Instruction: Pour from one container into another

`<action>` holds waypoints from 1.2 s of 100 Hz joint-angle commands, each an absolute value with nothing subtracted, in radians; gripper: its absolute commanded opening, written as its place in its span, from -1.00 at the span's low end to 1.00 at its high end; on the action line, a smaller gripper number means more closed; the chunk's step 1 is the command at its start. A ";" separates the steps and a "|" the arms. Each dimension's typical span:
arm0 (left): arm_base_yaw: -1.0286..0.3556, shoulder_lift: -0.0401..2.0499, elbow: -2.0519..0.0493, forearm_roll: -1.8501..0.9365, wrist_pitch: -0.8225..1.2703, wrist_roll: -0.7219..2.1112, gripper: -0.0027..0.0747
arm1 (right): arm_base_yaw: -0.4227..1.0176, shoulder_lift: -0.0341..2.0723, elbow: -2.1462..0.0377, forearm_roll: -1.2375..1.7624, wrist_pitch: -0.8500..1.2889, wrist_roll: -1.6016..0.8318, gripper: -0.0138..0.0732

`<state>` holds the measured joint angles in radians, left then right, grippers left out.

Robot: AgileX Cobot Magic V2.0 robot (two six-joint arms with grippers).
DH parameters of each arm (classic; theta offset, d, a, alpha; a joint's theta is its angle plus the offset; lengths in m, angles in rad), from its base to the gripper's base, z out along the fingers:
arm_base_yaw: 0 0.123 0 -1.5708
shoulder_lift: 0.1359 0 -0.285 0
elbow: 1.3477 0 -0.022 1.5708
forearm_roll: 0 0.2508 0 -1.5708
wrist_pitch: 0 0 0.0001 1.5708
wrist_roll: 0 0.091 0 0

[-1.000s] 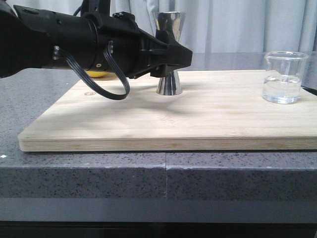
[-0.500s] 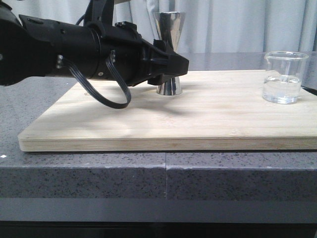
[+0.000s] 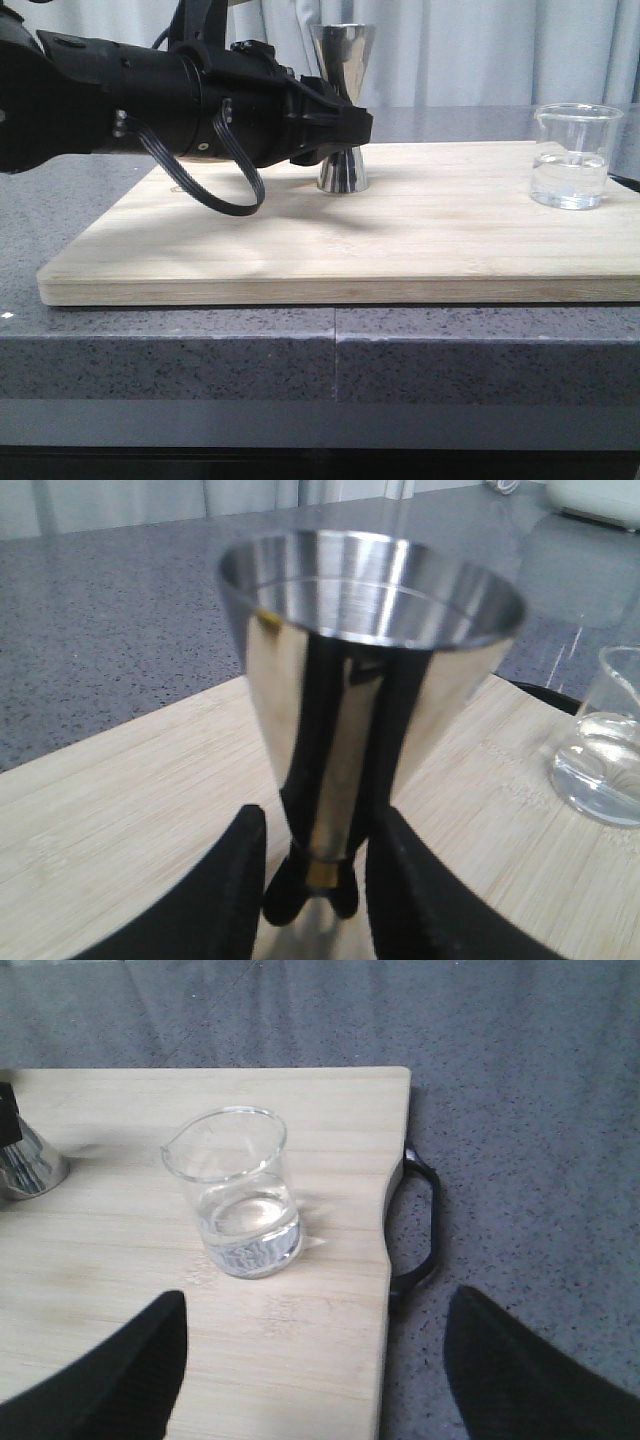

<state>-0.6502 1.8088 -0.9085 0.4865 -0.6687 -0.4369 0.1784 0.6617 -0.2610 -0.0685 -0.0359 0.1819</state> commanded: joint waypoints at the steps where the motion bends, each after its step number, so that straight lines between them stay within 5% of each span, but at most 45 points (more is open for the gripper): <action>1: -0.650 1.770 -0.935 0.472 -0.747 -0.449 -0.49 | 0.181 0.667 -0.288 -0.077 -0.121 0.174 0.44; 54: -0.650 1.766 -0.935 0.498 -0.780 -0.456 -0.99 | 0.189 0.756 -0.288 -0.101 -0.190 0.174 0.44; 120: -0.650 1.676 -0.935 0.632 -0.782 -0.580 -0.99 | 0.255 1.051 -0.288 -0.182 -0.559 0.174 0.44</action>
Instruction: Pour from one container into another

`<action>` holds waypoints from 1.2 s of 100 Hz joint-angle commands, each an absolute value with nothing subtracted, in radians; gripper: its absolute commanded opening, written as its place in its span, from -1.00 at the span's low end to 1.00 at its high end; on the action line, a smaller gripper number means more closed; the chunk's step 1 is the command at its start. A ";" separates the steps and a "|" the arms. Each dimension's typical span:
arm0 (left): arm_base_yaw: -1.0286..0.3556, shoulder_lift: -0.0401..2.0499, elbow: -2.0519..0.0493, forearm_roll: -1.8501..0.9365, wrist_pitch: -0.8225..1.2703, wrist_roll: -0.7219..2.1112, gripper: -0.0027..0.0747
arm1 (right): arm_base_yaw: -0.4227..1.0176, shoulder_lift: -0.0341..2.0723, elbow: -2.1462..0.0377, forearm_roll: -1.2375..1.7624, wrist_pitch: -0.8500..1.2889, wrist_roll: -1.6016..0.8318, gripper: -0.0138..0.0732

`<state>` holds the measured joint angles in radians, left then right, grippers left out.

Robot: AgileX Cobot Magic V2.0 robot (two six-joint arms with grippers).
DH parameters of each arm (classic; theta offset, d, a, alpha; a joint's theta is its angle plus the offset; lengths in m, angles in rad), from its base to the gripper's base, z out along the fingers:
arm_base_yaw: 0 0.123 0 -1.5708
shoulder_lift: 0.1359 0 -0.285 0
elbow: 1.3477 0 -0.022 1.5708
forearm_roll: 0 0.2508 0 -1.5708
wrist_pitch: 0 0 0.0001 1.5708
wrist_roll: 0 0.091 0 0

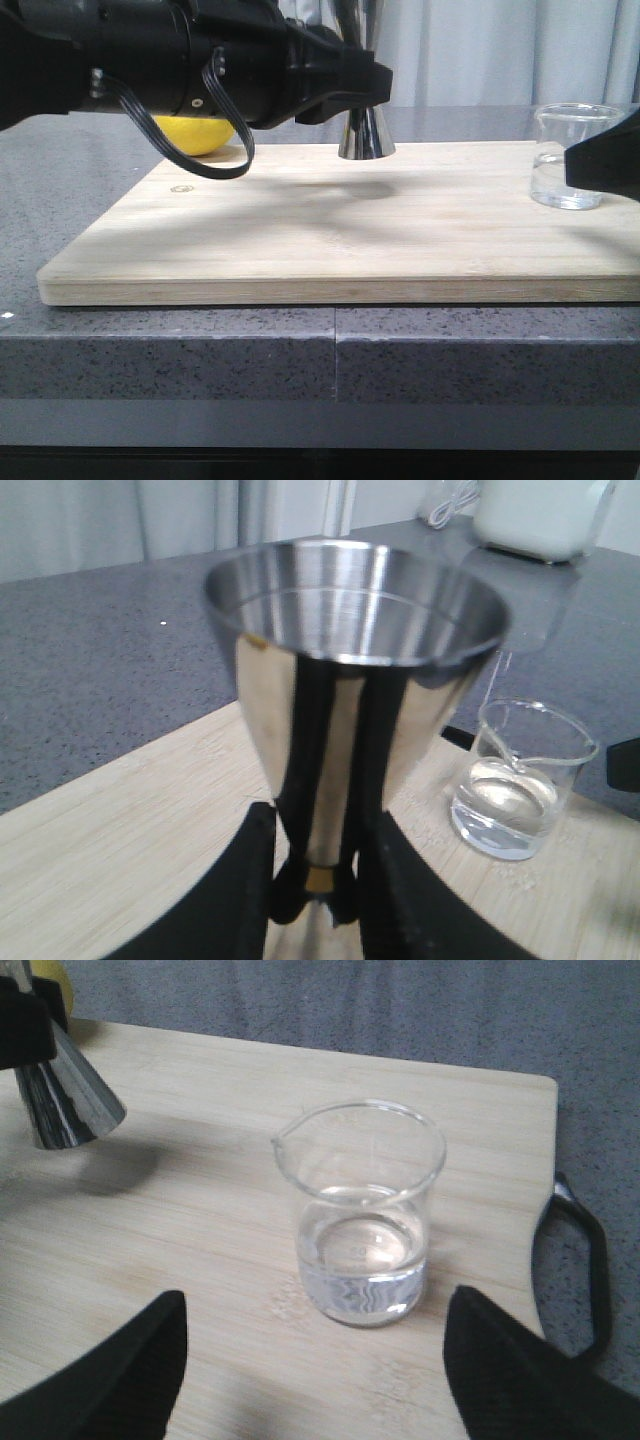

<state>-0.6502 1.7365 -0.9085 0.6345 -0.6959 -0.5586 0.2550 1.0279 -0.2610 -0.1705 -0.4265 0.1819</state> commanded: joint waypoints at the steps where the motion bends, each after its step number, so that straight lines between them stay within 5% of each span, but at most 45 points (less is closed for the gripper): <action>1: -0.650 1.676 -0.935 0.634 -0.782 -0.581 -0.99 | 0.255 1.057 -0.288 -0.182 -0.563 0.174 0.44; 120: -0.650 1.672 -0.935 0.687 -0.795 -0.631 -0.99 | 0.189 1.230 -0.288 -0.144 -0.803 0.091 0.44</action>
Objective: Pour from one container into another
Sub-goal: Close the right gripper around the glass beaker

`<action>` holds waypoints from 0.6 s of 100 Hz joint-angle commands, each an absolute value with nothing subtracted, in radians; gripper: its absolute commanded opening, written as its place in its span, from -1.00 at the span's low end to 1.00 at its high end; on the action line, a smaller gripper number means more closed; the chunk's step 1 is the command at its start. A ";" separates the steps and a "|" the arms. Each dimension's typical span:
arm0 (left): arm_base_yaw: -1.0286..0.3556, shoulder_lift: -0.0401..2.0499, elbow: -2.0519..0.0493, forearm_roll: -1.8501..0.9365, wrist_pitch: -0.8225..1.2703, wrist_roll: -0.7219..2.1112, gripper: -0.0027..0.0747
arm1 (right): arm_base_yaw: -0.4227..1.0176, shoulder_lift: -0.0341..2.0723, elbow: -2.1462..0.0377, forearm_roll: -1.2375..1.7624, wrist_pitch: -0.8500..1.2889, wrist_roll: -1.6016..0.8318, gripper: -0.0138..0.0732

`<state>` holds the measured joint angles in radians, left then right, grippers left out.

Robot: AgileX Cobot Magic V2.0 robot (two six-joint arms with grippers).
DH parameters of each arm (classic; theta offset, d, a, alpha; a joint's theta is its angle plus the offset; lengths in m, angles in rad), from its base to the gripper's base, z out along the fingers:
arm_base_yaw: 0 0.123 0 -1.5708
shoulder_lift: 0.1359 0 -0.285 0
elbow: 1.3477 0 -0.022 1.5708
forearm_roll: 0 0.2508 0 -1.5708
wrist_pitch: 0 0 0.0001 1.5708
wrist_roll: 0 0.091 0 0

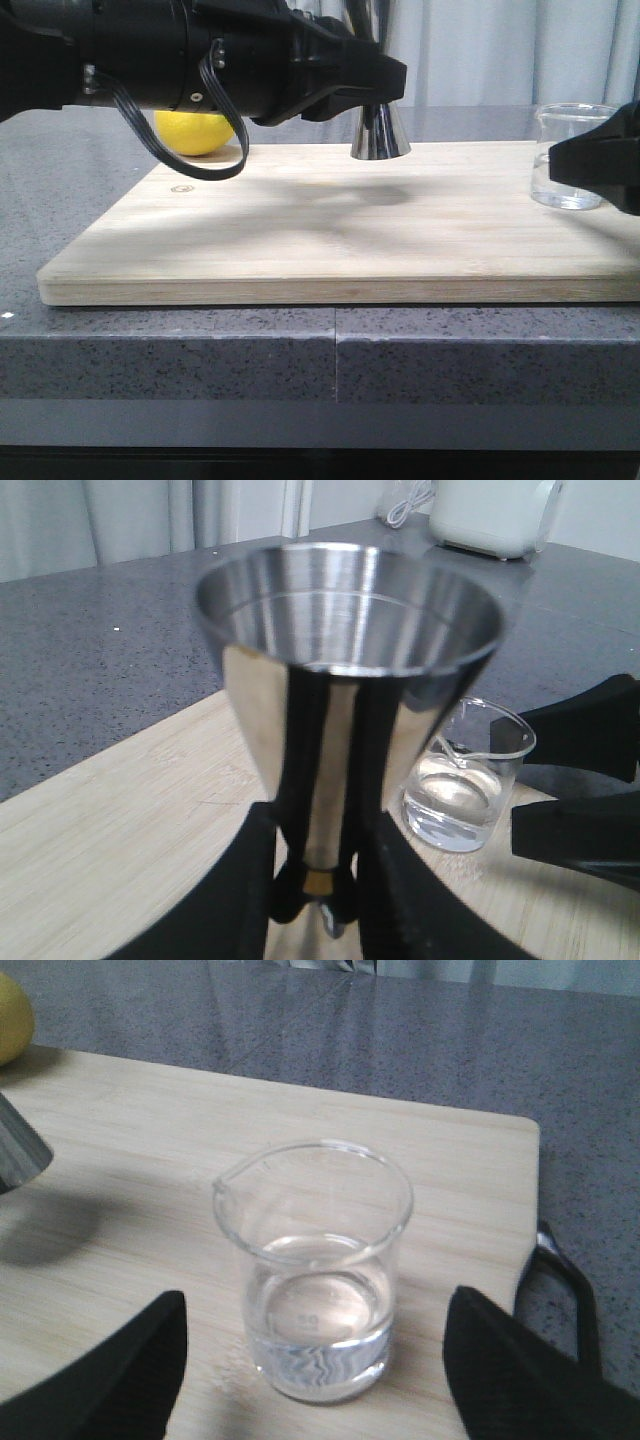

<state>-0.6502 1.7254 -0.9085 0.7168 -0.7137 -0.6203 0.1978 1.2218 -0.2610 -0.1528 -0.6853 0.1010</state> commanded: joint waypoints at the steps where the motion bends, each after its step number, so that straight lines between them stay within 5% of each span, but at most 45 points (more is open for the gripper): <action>1: -0.650 1.672 -0.935 0.687 -0.795 -0.631 -0.99 | 0.189 1.233 -0.288 -0.144 -0.806 0.091 0.44; 60: -0.650 1.672 -0.935 0.695 -0.796 -0.633 -0.99 | 0.189 1.337 -0.338 -0.144 -0.861 0.091 0.42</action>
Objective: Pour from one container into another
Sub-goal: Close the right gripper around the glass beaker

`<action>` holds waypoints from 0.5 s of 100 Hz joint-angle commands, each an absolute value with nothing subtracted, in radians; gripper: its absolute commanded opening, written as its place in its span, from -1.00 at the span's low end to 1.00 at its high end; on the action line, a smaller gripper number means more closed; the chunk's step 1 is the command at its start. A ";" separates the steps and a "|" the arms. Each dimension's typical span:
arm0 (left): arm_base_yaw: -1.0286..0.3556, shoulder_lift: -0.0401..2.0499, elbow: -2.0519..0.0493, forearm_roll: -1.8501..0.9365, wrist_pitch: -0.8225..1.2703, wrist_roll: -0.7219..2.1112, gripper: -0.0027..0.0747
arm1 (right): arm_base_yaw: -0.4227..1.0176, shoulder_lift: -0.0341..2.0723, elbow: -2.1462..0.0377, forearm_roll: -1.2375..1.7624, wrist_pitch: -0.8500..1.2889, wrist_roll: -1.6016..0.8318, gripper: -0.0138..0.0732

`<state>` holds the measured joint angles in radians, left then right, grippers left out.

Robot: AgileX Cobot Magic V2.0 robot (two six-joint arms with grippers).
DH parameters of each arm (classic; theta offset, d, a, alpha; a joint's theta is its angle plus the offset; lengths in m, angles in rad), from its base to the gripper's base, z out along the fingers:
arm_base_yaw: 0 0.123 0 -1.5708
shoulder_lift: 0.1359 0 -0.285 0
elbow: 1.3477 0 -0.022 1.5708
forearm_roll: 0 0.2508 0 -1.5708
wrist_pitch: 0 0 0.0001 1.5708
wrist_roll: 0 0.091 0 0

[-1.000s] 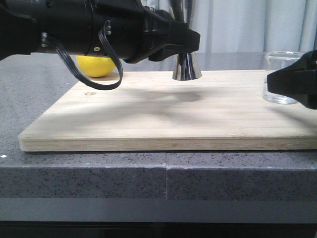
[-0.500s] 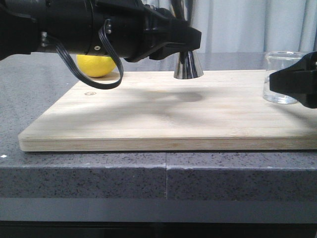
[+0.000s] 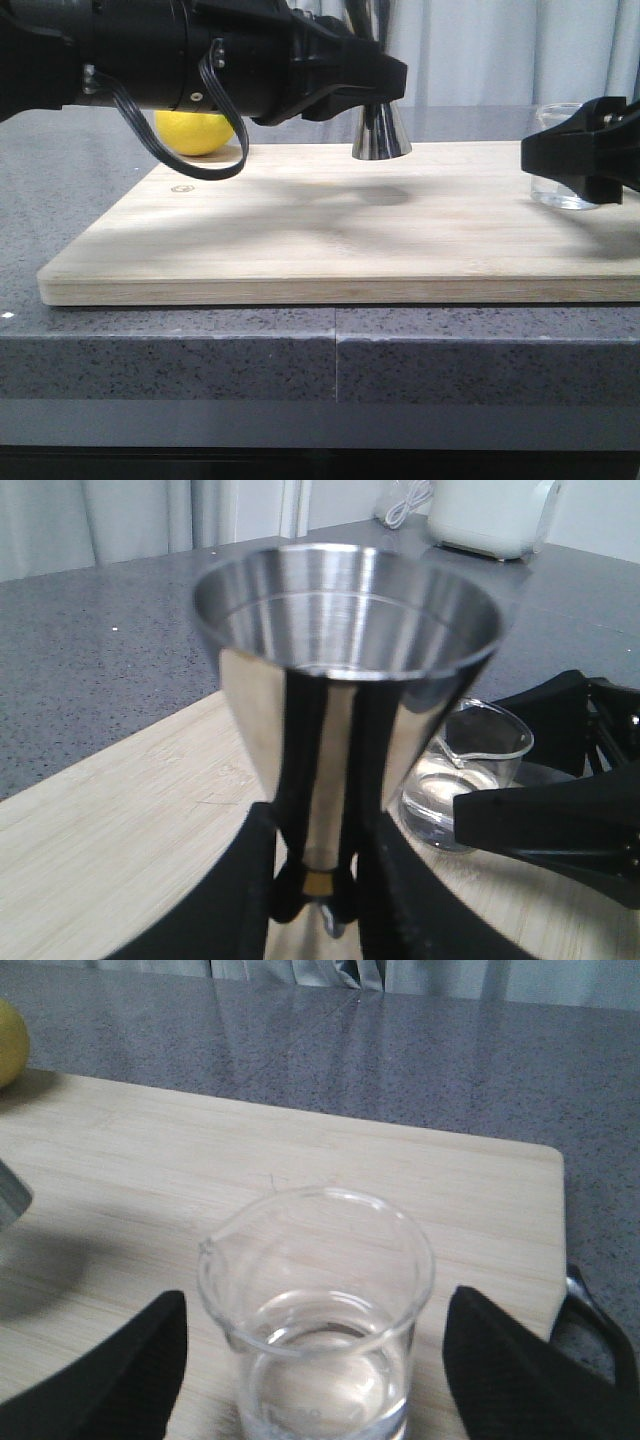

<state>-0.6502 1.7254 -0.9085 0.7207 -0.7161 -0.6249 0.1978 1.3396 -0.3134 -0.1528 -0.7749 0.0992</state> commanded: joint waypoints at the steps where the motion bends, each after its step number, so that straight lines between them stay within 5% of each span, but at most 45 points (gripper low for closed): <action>1: -0.650 1.672 -0.935 0.695 -0.796 -0.633 -0.99 | 0.189 1.342 -0.338 -0.144 -0.863 0.091 0.42; 50: -0.650 1.672 -0.935 0.695 -0.796 -0.633 -0.99 | 0.189 1.385 -0.338 -0.144 -0.929 0.091 0.40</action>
<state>-0.6502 1.7254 -0.9085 0.7228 -0.7177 -0.6249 0.1978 1.4000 -0.3134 -0.1528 -0.8413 0.0992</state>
